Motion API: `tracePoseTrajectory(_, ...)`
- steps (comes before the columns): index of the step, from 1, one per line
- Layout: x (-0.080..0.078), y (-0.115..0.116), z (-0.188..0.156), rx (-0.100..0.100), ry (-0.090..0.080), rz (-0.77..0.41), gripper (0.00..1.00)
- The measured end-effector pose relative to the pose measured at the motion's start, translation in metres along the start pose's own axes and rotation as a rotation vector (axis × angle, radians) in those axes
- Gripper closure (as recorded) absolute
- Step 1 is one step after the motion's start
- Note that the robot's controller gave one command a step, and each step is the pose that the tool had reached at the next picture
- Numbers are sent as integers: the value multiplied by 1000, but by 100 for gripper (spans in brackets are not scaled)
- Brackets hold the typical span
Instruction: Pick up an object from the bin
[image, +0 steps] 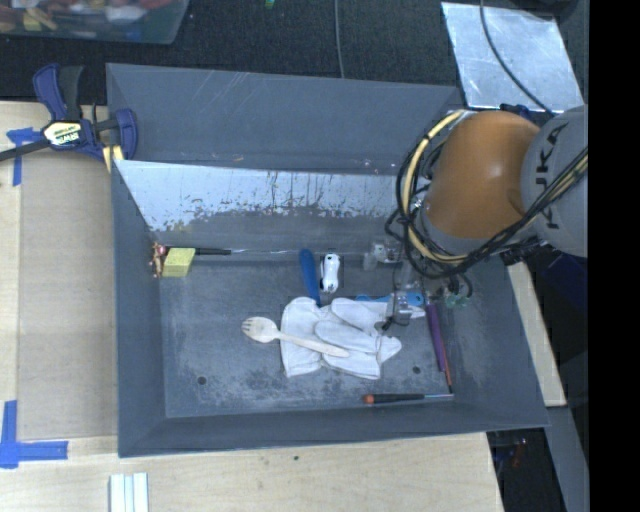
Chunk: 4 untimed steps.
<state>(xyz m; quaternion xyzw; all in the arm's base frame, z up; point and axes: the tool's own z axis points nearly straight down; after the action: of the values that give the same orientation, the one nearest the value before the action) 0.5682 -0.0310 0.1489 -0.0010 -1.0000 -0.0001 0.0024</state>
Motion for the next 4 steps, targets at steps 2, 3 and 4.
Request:
tracePoseTrajectory(2, 3, -4, -16, 1, -11, -17, 0)
tracePoseTrajectory(3, -5, -21, 50, 0, -12, 218, 0)
tracePoseTrajectory(4, -12, 14, 42, 2, -16, -220, 100)
